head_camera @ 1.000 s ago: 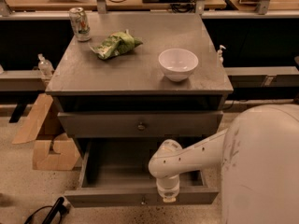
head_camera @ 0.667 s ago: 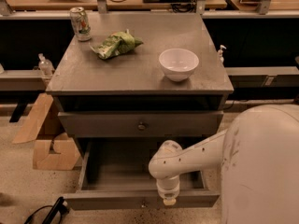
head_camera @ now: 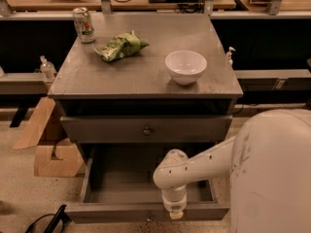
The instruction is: Open middle drawer
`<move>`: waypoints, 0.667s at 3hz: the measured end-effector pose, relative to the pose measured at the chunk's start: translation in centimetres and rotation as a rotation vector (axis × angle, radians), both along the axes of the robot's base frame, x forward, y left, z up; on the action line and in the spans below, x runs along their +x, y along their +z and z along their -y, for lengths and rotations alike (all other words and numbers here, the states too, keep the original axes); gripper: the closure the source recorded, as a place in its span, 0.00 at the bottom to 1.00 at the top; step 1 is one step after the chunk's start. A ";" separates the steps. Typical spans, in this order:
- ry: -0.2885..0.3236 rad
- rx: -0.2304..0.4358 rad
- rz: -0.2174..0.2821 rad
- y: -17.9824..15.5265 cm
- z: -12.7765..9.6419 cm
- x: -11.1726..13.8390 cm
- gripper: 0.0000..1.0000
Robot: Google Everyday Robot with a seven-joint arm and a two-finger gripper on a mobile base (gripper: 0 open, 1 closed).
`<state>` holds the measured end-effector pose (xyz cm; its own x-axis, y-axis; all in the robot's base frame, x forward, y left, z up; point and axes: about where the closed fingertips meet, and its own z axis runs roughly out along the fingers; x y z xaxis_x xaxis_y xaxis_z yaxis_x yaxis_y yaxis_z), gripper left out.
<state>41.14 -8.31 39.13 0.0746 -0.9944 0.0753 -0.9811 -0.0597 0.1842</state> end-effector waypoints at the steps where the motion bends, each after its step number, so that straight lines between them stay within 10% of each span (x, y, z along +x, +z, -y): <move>1: 0.048 0.002 -0.045 -0.1 -0.1 -1.9 1.00; 2: 0.048 0.002 -0.045 -0.1 -0.1 -1.8 1.00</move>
Offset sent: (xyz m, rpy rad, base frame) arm -0.1999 0.0170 -0.0019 0.0137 0.4156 0.4662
